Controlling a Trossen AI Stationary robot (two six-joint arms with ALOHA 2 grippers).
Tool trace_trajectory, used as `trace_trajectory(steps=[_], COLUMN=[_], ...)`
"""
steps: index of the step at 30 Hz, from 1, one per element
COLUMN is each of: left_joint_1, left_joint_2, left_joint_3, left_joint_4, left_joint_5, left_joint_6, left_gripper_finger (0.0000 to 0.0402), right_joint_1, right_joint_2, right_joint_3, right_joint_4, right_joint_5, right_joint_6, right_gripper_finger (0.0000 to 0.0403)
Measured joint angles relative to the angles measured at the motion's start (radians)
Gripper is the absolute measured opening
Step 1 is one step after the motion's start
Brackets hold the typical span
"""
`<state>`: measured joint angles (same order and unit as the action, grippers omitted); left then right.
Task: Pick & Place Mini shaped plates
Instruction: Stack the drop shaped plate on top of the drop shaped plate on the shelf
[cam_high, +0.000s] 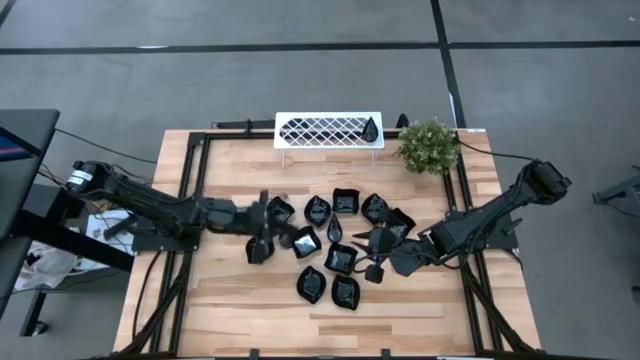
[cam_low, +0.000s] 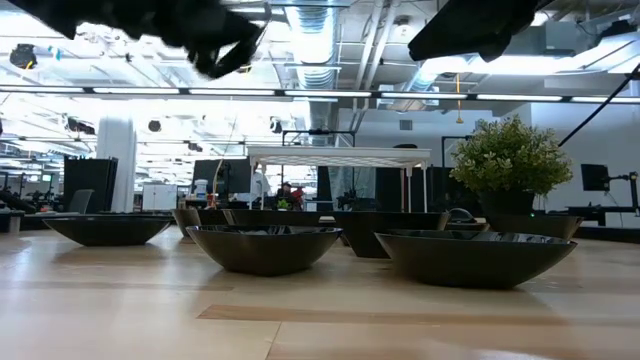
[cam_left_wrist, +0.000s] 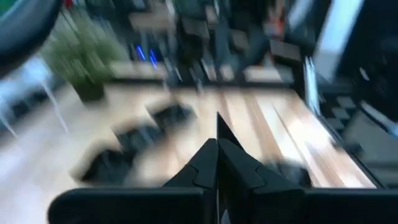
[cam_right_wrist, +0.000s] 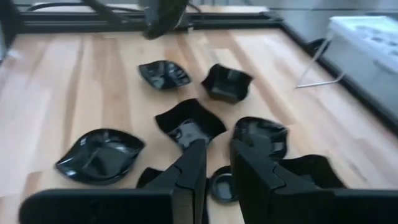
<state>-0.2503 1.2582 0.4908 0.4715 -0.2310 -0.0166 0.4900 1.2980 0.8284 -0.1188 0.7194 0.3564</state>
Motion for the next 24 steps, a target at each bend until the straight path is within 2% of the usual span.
trace_trajectory(steps=[5, 9, 18, 24], left_joint_1=[0.075, 0.155, 0.338, 0.343], left_joint_2=[-0.031, -0.022, 0.017, 0.075], left_joint_3=[0.000, 0.000, 0.000, 0.000], left_joint_4=[0.239, 0.399, 0.449, 0.480], left_joint_5=[-0.054, -0.054, -0.056, -0.053], left_joint_6=[0.120, 0.147, 0.090, -0.009], left_gripper_finger=[0.0012, 0.0009, 0.0008, 0.0010], right_joint_1=[0.000, -0.011, -0.072, -0.151], right_joint_2=[0.000, 0.000, 0.000, 0.000], right_joint_3=[0.000, 0.000, 0.000, 0.000], right_joint_4=[0.025, 0.104, 0.364, 0.465], right_joint_5=[0.126, 0.162, 0.172, 0.172], right_joint_6=[-0.059, -0.152, -0.427, -0.493], right_gripper_finger=[0.0068, 0.0068, 0.0068, 0.0068])
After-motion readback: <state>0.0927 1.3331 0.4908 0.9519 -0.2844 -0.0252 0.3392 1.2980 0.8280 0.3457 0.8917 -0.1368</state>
